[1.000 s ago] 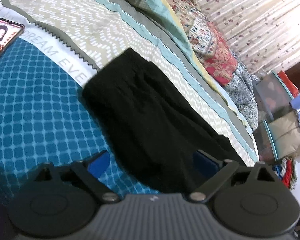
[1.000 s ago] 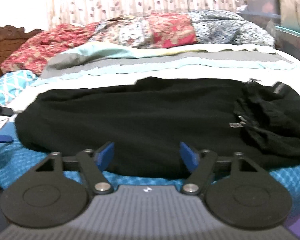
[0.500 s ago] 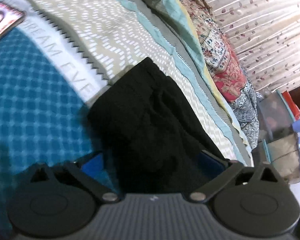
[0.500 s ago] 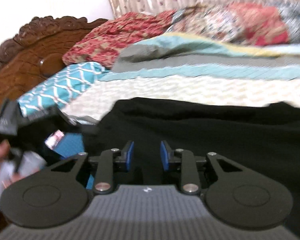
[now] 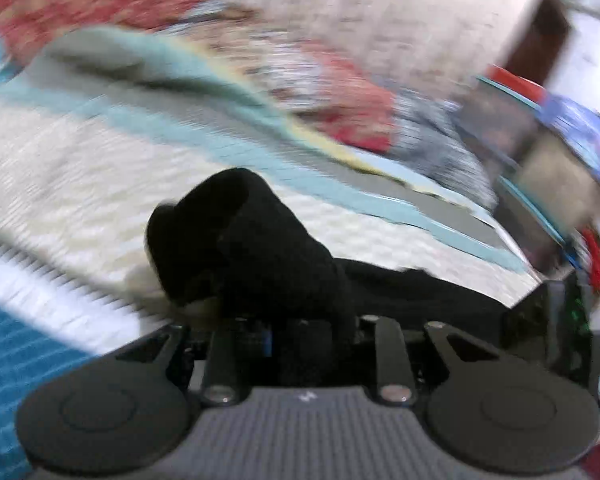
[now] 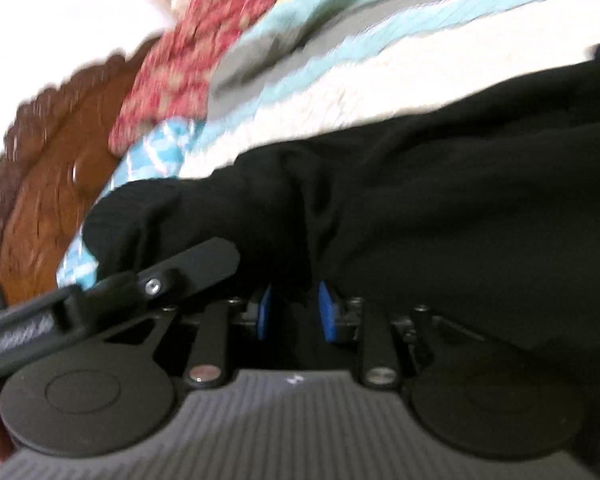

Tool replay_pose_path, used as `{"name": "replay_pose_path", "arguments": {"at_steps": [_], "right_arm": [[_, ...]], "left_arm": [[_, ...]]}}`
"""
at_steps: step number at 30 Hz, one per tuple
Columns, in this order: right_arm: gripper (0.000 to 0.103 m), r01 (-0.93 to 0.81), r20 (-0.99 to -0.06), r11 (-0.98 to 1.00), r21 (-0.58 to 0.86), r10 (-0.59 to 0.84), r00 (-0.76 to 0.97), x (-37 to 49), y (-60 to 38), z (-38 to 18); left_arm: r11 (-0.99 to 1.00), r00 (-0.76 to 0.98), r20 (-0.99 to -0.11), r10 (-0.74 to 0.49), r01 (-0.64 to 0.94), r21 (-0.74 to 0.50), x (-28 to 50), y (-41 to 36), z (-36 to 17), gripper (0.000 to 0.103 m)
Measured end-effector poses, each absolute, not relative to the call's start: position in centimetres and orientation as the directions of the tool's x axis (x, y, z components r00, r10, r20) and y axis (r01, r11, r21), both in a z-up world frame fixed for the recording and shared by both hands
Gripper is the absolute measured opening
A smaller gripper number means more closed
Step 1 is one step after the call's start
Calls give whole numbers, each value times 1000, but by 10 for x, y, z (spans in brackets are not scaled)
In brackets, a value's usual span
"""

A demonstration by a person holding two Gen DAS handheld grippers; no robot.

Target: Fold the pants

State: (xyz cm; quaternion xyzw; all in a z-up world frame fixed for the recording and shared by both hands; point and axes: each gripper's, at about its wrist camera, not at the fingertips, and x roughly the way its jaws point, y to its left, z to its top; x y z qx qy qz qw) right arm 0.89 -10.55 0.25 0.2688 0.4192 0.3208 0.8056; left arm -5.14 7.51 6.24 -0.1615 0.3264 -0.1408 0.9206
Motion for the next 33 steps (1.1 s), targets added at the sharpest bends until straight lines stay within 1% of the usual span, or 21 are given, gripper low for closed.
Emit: {"name": "replay_pose_path", "arguments": {"at_steps": [4, 6, 7, 8, 10, 11, 14, 17, 19, 20, 21, 22, 23, 24, 26, 28, 29, 30, 31, 32, 33], "right_arm": [[31, -222, -501, 715, 663, 644, 578, -21, -165, 14], [33, -151, -503, 741, 654, 576, 645, -36, -201, 16], [38, -122, -502, 745, 656, 551, 667, -43, -215, 15], [40, -90, -502, 748, 658, 524, 688, -51, -230, 15], [42, -35, -510, 751, 660, 481, 714, -62, -253, 12], [43, -16, -507, 743, 669, 472, 721, -65, -261, 10], [51, 14, -481, 709, 705, 465, 743, -78, -280, 5], [56, 12, -442, 682, 732, 460, 770, -84, -279, 7], [64, 8, -412, 654, 756, 466, 783, -80, -281, 6], [65, -2, -391, 636, 772, 477, 788, -81, -281, 7], [70, -12, -374, 621, 783, 486, 790, -78, -278, 10], [77, -25, -354, 603, 797, 501, 790, -75, -275, 14], [80, -38, -334, 580, 814, 520, 786, -74, -272, 15], [87, -46, -323, 564, 824, 535, 781, -70, -271, 16], [88, -50, -348, 569, 821, 568, 746, -58, -260, 15], [89, -36, -451, 636, 771, 584, 675, -39, -237, 11], [86, -38, -510, 696, 717, 561, 652, -33, -223, 10], [65, -64, -532, 744, 665, 532, 659, -32, -212, 15], [29, -99, -539, 772, 628, 523, 661, -31, -203, 22], [27, -124, -527, 779, 615, 523, 670, -31, -200, 30], [24, -160, -486, 779, 606, 522, 700, -34, -201, 41]], "left_arm": [[912, 719, -561, -411, 318, -260, -52, 15, 71, 26], [891, 671, -592, -447, 389, -233, -52, -16, 65, 35], [885, 651, -610, -452, 410, -220, -56, -30, 60, 47], [880, 625, -638, -450, 430, -201, -57, -45, 53, 52], [879, 601, -673, -431, 450, -161, -66, -64, 47, 56], [874, 600, -674, -431, 464, -145, -73, -69, 48, 61], [847, 585, -649, -487, 497, -188, -91, -58, 58, 64], [860, 608, -621, -494, 448, -246, -101, -30, 69, 68], [878, 631, -613, -476, 385, -285, -102, -9, 73, 72], [886, 640, -613, -463, 343, -311, -104, 3, 74, 72], [892, 646, -616, -450, 304, -334, -105, 14, 74, 72], [897, 651, -620, -437, 265, -354, -105, 24, 73, 72], [900, 656, -624, -424, 230, -370, -105, 33, 72, 72], [902, 660, -629, -411, 196, -384, -104, 41, 70, 72], [900, 659, -639, -397, 145, -410, -102, 53, 66, 72], [895, 652, -646, -397, 118, -430, -100, 60, 64, 72], [893, 649, -648, -398, 111, -436, -99, 60, 63, 72], [892, 648, -648, -399, 113, -437, -97, 59, 64, 72], [893, 650, -646, -401, 121, -433, -95, 56, 65, 72], [895, 653, -641, -403, 134, -426, -95, 55, 67, 72], [896, 656, -636, -406, 149, -418, -95, 52, 70, 72]]}}
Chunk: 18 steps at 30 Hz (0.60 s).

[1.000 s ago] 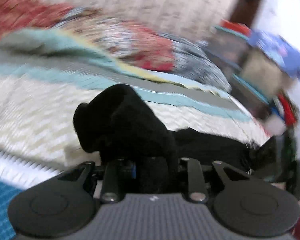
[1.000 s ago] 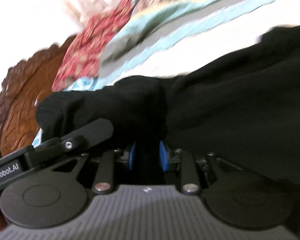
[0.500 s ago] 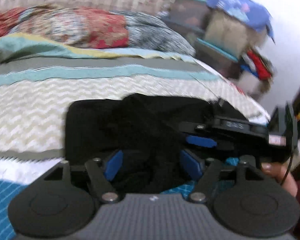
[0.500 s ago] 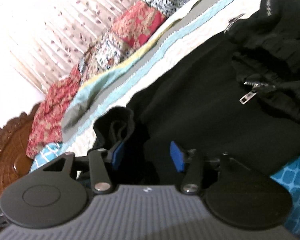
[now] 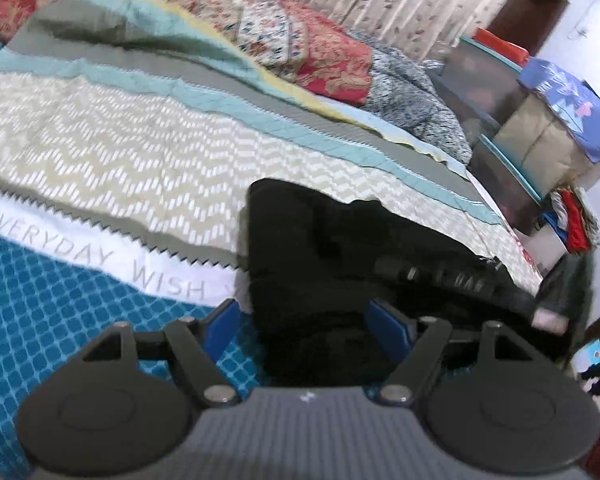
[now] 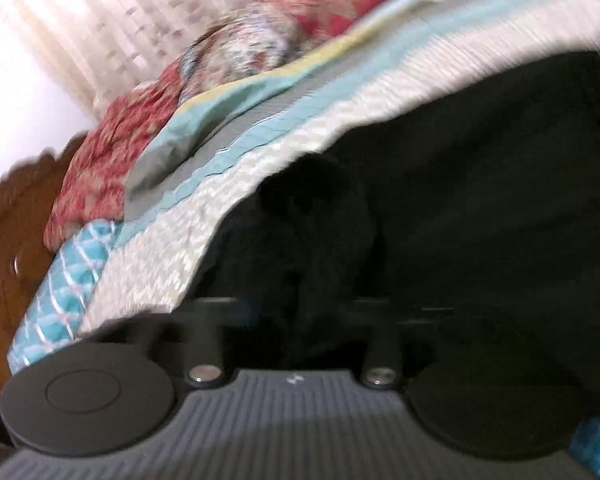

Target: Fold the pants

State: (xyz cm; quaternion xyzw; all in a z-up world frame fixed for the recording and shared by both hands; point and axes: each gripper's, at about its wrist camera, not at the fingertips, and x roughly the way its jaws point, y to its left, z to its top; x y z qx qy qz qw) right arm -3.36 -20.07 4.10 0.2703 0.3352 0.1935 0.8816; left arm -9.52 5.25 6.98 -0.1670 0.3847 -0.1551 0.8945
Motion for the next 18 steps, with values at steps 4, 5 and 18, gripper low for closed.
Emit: {"name": "replay_pose_path", "arguments": {"at_steps": [4, 5, 18], "right_arm": [[23, -246, -381, 871, 425, 418, 825, -48, -208, 76], [24, -225, -396, 895, 385, 380, 836, -48, -213, 74], [50, 139, -326, 834, 535, 52, 944, -110, -396, 65]], "left_arm": [[898, 651, -637, -412, 173, -404, -88, 46, 72, 72], [897, 647, -639, -415, 173, -407, -85, 43, 71, 72], [852, 585, -621, -522, 384, -355, -45, -44, 87, 72]]}}
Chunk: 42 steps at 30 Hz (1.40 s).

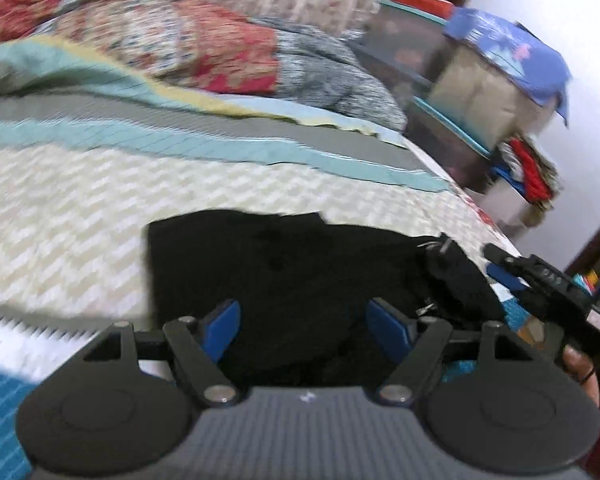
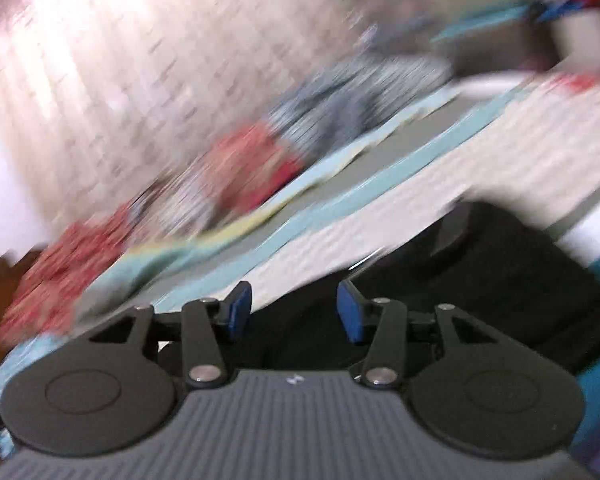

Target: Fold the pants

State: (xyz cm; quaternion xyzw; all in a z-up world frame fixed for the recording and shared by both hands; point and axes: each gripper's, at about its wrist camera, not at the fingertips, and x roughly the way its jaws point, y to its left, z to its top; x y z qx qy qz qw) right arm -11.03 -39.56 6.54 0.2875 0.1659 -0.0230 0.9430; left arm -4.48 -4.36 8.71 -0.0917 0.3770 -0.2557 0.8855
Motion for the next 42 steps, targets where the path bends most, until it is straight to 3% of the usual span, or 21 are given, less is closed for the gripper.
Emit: {"name": "replay_pose_path", "arguments": {"at_steps": [3, 7, 10, 13, 14, 16, 18, 21, 28, 32, 36, 38, 42], "right_arm": [[56, 304, -362, 769, 563, -101, 927, -124, -450, 51], [66, 400, -397, 719, 568, -185, 899, -130, -481, 33], [66, 412, -424, 708, 574, -173, 889, -126, -479, 21], [65, 395, -470, 716, 576, -107, 876, -118, -469, 8], [62, 384, -487, 730, 565, -80, 870, -117, -465, 7], [37, 385, -521, 772, 506, -82, 850, -118, -451, 8], [19, 372, -520, 787, 491, -78, 851, -116, -445, 16], [16, 350, -490, 803, 482, -84, 868, -115, -435, 33], [15, 96, -337, 897, 432, 62, 939, -97, -362, 94], [15, -102, -317, 928, 359, 224, 922, -76, -286, 113], [15, -311, -380, 912, 266, 396, 836, -68, -195, 100], [16, -405, -452, 890, 211, 456, 767, -66, -148, 80], [24, -506, -599, 862, 26, 419, 683, -65, -93, 37]], "left_arm": [[843, 563, -632, -533, 417, -340, -27, -76, 82, 72], [824, 511, -663, -547, 466, -322, -7, -118, 65, 70], [828, 411, -743, -528, 444, -343, 10, -137, 31, 68], [828, 421, -741, -523, 460, -322, 8, -139, 21, 68], [829, 416, -743, -524, 450, -332, 8, -138, 23, 68], [830, 407, -743, -530, 427, -358, 6, -132, 31, 68], [822, 405, -730, -551, 414, -391, 3, -121, 43, 70], [807, 444, -676, -587, 378, -453, -2, -94, 64, 73], [781, 575, -571, -586, 215, -586, -9, -11, 88, 76], [744, 606, -544, -581, 123, -657, -13, 29, 80, 77], [716, 601, -545, -585, 67, -695, -18, 52, 63, 78], [699, 586, -548, -597, 46, -713, -20, 59, 51, 84], [702, 515, -607, -606, -14, -712, -20, 57, 21, 88]]}}
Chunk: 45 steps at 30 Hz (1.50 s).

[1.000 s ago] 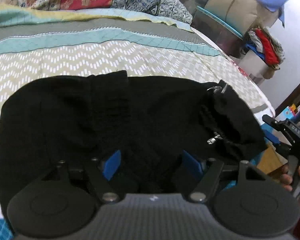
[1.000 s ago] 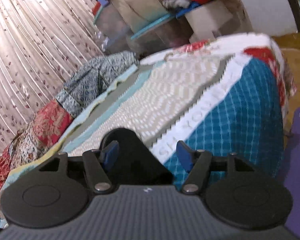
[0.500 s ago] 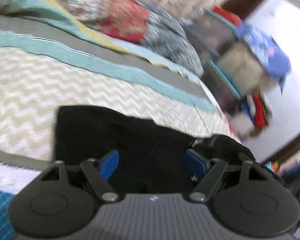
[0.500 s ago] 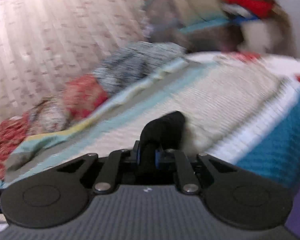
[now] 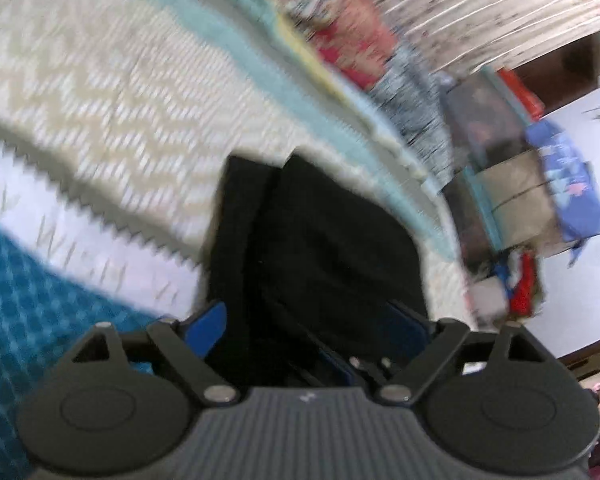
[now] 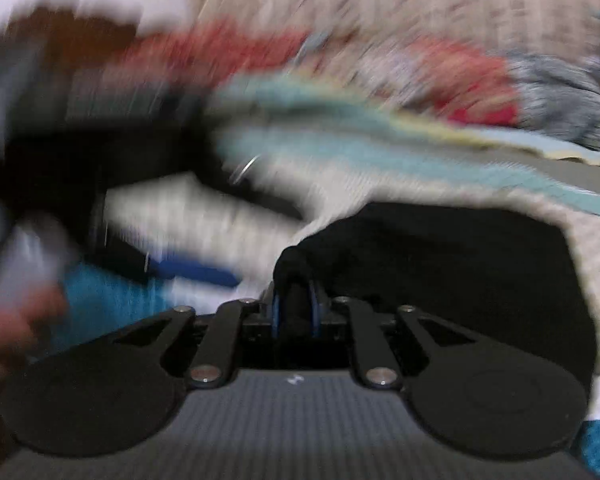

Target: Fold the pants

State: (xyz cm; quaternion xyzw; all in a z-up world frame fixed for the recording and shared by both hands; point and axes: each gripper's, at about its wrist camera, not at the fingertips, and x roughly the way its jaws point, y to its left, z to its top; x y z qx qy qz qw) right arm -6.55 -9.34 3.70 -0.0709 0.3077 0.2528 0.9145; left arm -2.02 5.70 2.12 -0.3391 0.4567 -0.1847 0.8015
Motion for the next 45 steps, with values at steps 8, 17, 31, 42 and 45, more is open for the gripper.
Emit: {"name": "replay_pose_path", "arguments": {"at_steps": [8, 17, 31, 42, 45], "right_arm": [[59, -564, -508, 826, 12, 491, 708, -106, -140, 71], [57, -171, -482, 964, 202, 250, 840, -99, -251, 69], [51, -173, -550, 956, 238, 279, 787, -78, -232, 40], [53, -149, -442, 965, 218, 234, 866, -80, -239, 66], [28, -175, -467, 937, 302, 305, 830, -49, -238, 64]], "left_arm": [[715, 524, -601, -604, 21, -699, -14, 52, 20, 89], [814, 544, -643, -539, 143, -562, 36, 23, 56, 89], [881, 630, -655, -417, 103, -461, -2, 36, 51, 13], [869, 679, -575, -456, 202, -451, -24, 23, 90, 33], [873, 630, -615, -473, 243, -423, -28, 6, 77, 26]]}}
